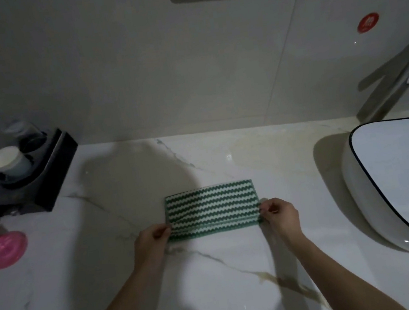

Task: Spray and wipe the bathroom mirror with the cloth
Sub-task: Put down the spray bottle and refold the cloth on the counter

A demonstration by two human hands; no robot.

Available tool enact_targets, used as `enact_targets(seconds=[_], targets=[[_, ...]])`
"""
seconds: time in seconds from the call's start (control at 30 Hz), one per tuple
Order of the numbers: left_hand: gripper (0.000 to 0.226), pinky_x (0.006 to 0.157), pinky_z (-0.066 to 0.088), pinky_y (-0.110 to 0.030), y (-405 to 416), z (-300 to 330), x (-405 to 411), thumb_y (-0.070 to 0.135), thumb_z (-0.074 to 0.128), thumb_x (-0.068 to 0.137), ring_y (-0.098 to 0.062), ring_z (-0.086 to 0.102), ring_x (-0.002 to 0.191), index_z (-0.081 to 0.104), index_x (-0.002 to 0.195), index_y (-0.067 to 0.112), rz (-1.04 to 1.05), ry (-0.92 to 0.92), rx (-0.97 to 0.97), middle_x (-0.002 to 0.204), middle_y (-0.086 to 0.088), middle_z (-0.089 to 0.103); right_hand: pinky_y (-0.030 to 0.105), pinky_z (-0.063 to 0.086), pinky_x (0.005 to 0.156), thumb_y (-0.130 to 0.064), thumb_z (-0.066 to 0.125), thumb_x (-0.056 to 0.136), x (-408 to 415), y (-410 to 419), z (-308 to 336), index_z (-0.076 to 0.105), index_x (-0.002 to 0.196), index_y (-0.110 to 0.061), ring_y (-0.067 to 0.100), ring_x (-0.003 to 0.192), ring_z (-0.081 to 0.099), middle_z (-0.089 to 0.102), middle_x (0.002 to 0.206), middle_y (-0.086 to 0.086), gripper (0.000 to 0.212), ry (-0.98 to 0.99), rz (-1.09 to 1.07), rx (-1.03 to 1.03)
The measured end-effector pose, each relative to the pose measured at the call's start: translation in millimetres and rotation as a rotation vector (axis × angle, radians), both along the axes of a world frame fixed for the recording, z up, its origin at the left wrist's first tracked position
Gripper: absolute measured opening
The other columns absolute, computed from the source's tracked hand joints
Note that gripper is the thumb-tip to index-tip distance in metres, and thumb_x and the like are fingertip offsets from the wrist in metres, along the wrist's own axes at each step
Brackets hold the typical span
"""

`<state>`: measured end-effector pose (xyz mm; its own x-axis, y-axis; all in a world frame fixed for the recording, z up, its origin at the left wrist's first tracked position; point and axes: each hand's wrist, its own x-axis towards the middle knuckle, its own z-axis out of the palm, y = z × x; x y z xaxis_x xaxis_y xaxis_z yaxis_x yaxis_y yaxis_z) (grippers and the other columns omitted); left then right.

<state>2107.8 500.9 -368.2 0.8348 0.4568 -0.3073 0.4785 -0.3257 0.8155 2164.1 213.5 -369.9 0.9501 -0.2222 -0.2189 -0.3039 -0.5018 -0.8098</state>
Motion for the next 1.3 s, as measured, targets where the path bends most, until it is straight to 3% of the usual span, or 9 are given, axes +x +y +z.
enact_targets(seconds=[0.13, 0.27, 0.4, 0.5, 0.6, 0.8, 0.87, 1.03, 1.3], targets=[[0.013, 0.052, 0.040, -0.001, -7, 0, -7, -0.002, 0.064, 0.080, -0.020, 0.060, 0.073, 0.067, 0.087, 0.008, 0.037, -0.007, 0.036, 0.077, -0.009, 0.065, 0.023, 0.042, 0.069, 0.000, 0.064, 0.082, -5, 2, -6, 0.064, 0.077, -0.016, 0.021, 0.081, 0.062, 0.067, 0.080, 0.001, 0.017, 0.041, -0.038, 0.006], [0.011, 0.043, 0.039, -0.005, -9, 5, -8, 0.001, 0.066, 0.078, -0.009, 0.053, 0.058, 0.063, 0.084, 0.011, 0.129, -0.010, 0.020, 0.066, 0.000, 0.060, 0.022, 0.037, 0.067, -0.006, 0.063, 0.085, -9, 2, -5, 0.062, 0.089, -0.016, 0.018, 0.079, 0.058, 0.064, 0.083, 0.000, 0.011, 0.011, -0.068, 0.013], [0.013, 0.043, 0.038, -0.009, -8, 4, -11, 0.003, 0.070, 0.074, -0.014, 0.054, 0.059, 0.064, 0.082, 0.011, 0.127, 0.025, 0.038, 0.066, -0.002, 0.062, 0.021, 0.035, 0.066, -0.007, 0.066, 0.085, -12, 3, -4, 0.064, 0.084, -0.014, 0.016, 0.077, 0.056, 0.063, 0.079, 0.000, 0.007, 0.055, -0.055, 0.018], [0.013, 0.048, 0.040, -0.012, -6, 3, -12, 0.004, 0.070, 0.072, -0.019, 0.058, 0.067, 0.065, 0.080, 0.013, 0.071, 0.069, 0.078, 0.065, -0.001, 0.062, 0.020, 0.036, 0.067, -0.004, 0.064, 0.085, -13, 2, -4, 0.066, 0.084, -0.011, 0.016, 0.077, 0.056, 0.065, 0.079, 0.001, 0.008, 0.056, -0.055, 0.002], [0.014, 0.059, 0.043, -0.026, -4, 1, -12, 0.006, 0.071, 0.071, -0.022, 0.061, 0.071, 0.063, 0.074, 0.018, 0.050, 0.103, 0.126, 0.068, -0.005, 0.065, 0.018, 0.035, 0.066, -0.002, 0.062, 0.085, -14, 0, -6, 0.068, 0.086, -0.008, 0.016, 0.076, 0.056, 0.065, 0.079, 0.002, 0.009, 0.032, -0.052, -0.039], [0.013, 0.063, 0.040, -0.026, 1, -6, -12, 0.008, 0.068, 0.072, -0.024, 0.060, 0.077, 0.061, 0.078, 0.017, -0.066, 0.134, 0.263, 0.079, -0.007, 0.068, 0.014, 0.032, 0.053, 0.004, 0.060, 0.079, -14, 3, -4, 0.066, 0.077, -0.007, 0.010, 0.061, 0.051, 0.062, 0.069, 0.002, 0.013, -0.001, 0.019, -0.140], [0.018, 0.066, 0.044, -0.029, 2, -8, -10, 0.010, 0.068, 0.071, -0.027, 0.060, 0.080, 0.061, 0.087, 0.018, -0.086, 0.120, 0.301, 0.086, -0.006, 0.063, 0.020, 0.037, 0.058, 0.001, 0.058, 0.078, -9, 1, -10, 0.066, 0.075, -0.010, 0.016, 0.064, 0.057, 0.065, 0.072, 0.006, 0.015, -0.017, 0.035, -0.192], [0.031, 0.074, 0.053, -0.040, 0, -4, -1, 0.005, 0.066, 0.072, -0.031, 0.059, 0.084, 0.062, 0.101, 0.016, -0.087, 0.048, 0.311, 0.098, -0.009, 0.053, 0.037, 0.053, 0.081, -0.008, 0.060, 0.082, 13, -8, -16, 0.071, 0.104, -0.013, 0.026, 0.087, 0.063, 0.066, 0.099, 0.013, 0.025, -0.033, 0.063, -0.233], [0.029, 0.093, 0.047, -0.035, -42, 8, 62, 0.011, 0.059, 0.085, -0.030, 0.060, 0.099, 0.063, 0.114, 0.012, -0.368, -0.107, 0.393, 0.114, -0.015, 0.057, 0.032, 0.051, 0.078, -0.019, 0.062, 0.085, 29, -2, -4, 0.069, 0.109, -0.015, 0.026, 0.088, 0.062, 0.064, 0.104, 0.015, 0.025, 0.021, 0.029, -0.177]])
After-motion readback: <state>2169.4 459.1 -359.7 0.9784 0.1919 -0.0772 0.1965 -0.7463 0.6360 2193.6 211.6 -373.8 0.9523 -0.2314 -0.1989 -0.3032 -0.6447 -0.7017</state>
